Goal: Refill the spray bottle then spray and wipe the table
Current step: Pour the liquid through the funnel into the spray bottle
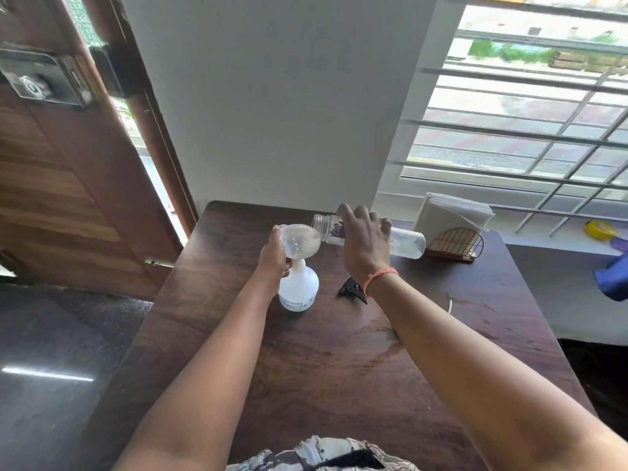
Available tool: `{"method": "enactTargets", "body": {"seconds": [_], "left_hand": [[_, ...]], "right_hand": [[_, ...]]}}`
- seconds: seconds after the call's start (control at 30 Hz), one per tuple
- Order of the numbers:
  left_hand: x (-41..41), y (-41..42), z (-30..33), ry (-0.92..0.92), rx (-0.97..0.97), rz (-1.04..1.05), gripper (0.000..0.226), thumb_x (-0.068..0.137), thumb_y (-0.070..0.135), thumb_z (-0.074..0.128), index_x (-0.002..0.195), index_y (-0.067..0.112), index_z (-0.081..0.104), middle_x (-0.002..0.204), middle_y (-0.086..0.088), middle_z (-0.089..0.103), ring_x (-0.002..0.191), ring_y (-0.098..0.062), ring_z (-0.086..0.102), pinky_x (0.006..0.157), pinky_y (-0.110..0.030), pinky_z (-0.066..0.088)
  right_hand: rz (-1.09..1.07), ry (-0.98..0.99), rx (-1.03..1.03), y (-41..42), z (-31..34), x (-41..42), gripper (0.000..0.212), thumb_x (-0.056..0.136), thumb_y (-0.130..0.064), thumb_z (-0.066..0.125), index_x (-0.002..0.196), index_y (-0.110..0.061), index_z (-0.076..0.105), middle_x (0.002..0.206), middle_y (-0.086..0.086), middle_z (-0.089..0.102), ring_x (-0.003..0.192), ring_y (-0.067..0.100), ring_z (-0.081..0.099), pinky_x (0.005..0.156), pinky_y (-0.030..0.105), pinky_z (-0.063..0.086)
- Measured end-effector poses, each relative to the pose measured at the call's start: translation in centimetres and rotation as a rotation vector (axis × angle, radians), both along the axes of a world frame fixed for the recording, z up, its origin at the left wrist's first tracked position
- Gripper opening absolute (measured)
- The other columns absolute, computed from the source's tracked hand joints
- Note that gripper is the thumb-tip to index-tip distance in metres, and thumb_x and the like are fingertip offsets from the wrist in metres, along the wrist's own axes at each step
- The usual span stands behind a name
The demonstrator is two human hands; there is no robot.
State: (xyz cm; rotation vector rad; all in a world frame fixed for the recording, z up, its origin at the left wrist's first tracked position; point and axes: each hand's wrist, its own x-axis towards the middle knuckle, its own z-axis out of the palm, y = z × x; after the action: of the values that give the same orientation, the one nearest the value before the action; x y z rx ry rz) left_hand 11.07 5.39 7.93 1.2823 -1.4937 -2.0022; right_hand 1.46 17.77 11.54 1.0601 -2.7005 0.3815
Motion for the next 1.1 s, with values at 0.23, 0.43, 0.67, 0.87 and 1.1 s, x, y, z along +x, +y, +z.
{"method": "enactTargets", "body": {"seconds": [0.23, 0.43, 0.67, 0.87, 1.1], "left_hand": [[-0.2, -0.1, 0.5, -0.013, 0.002, -0.025, 0.058, 0.099, 0.052, 0.032, 0.127, 0.007, 0.056, 0.093, -0.007, 0.052, 0.057, -0.013, 0.041, 0.051, -0.025, 0.033], [-0.3, -0.4, 0.2, -0.01, 0.008, -0.034, 0.059, 0.098, 0.053, 0.032, 0.126, 0.008, 0.057, 0.087, -0.007, 0.054, 0.055, -0.014, 0.039, 0.052, -0.025, 0.033], [-0.2, -0.2, 0.5, -0.012, 0.003, -0.035, 0.059, 0.098, 0.053, 0.031, 0.129, 0.009, 0.056, 0.101, -0.008, 0.055, 0.058, -0.014, 0.042, 0.052, -0.026, 0.034], [-0.2, 0.0, 0.1, -0.032, -0.022, -0.052, 0.057, 0.099, 0.055, 0.029, 0.119, 0.01, 0.058, 0.09, -0.003, 0.058, 0.065, -0.014, 0.044, 0.059, -0.027, 0.037], [-0.1, 1.3, -1.0, 0.044, -0.021, 0.053, 0.055, 0.098, 0.057, 0.028, 0.115, 0.016, 0.06, 0.097, -0.002, 0.061, 0.073, -0.016, 0.051, 0.067, -0.029, 0.041]], "right_hand": [[0.008, -0.006, -0.016, 0.0, 0.2, 0.1, 0.053, 0.07, -0.001, 0.059, 0.116, -0.025, 0.046, 0.103, 0.004, 0.049, 0.095, 0.028, 0.05, 0.1, 0.044, 0.03], [0.002, -0.007, -0.002, -0.1, 0.4, -0.1, 0.056, 0.067, -0.005, 0.064, 0.115, -0.026, 0.047, 0.102, 0.004, 0.049, 0.096, 0.029, 0.051, 0.098, 0.045, 0.031], [0.019, -0.007, 0.0, 0.3, 0.7, 0.1, 0.053, 0.071, 0.001, 0.055, 0.116, -0.024, 0.046, 0.103, 0.005, 0.049, 0.098, 0.03, 0.05, 0.103, 0.046, 0.027], [0.015, 0.02, 0.017, 0.2, 0.6, 0.1, 0.051, 0.07, -0.007, 0.066, 0.113, -0.027, 0.047, 0.101, 0.004, 0.049, 0.098, 0.029, 0.051, 0.102, 0.048, 0.028], [0.015, 0.029, 0.037, 0.7, 1.0, -0.1, 0.051, 0.073, -0.001, 0.058, 0.116, -0.026, 0.047, 0.105, 0.005, 0.049, 0.102, 0.03, 0.049, 0.106, 0.049, 0.024]]}}
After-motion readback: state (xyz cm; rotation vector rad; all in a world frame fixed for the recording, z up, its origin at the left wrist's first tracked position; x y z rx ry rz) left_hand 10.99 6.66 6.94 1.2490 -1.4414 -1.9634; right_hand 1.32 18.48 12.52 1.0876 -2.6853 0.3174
